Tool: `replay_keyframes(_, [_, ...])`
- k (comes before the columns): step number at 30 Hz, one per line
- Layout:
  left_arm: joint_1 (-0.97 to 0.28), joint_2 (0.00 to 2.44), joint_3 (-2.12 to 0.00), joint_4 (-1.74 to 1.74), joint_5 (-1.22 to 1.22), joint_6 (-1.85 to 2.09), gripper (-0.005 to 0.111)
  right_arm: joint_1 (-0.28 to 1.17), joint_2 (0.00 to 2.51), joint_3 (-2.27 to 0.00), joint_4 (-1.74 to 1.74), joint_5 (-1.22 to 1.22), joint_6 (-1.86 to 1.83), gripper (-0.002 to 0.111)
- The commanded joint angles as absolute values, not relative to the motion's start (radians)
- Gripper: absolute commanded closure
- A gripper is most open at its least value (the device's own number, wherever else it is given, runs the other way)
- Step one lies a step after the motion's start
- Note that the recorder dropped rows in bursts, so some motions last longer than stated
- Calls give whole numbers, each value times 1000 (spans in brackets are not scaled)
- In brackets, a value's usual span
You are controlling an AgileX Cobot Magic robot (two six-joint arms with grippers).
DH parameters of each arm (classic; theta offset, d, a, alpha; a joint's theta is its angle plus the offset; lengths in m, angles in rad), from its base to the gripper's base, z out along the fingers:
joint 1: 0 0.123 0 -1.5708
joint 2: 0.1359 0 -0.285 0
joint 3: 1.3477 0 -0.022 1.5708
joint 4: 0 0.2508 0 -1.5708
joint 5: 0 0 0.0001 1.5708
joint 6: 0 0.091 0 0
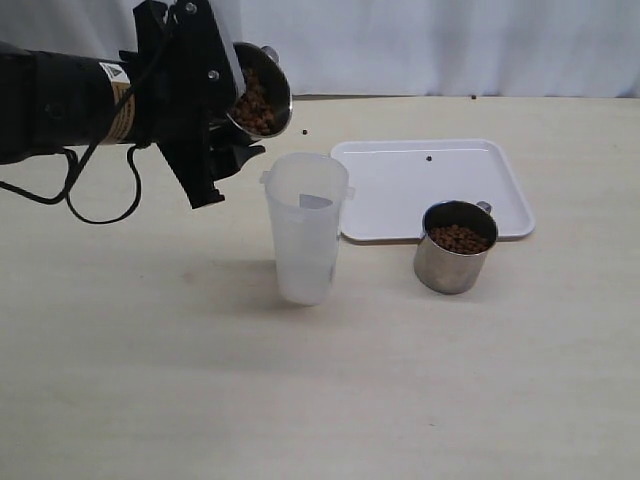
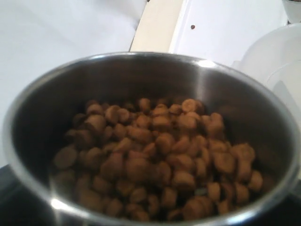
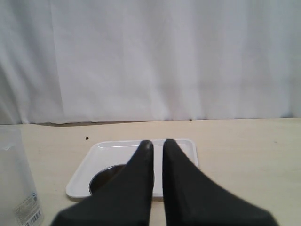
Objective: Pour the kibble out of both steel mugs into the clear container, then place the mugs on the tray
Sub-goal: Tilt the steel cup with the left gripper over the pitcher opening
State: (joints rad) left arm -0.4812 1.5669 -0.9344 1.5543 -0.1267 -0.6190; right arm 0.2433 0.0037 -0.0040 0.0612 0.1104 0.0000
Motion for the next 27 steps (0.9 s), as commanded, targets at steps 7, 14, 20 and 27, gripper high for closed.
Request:
replay_keyframes(7, [-569, 1557, -944, 1603, 23, -617, 107, 248, 0, 0, 64, 106, 0, 103])
replay_keyframes(14, [-576, 1557, -944, 1614, 57, -617, 107, 248, 0, 0, 64, 106, 0, 103])
replay_keyframes(20, [-605, 1557, -944, 1639, 69, -598, 107, 248, 0, 0, 64, 106, 0, 103])
replay_keyframes(27, [-616, 1557, -944, 1649, 106, -573, 107, 248, 0, 0, 64, 106, 0, 103])
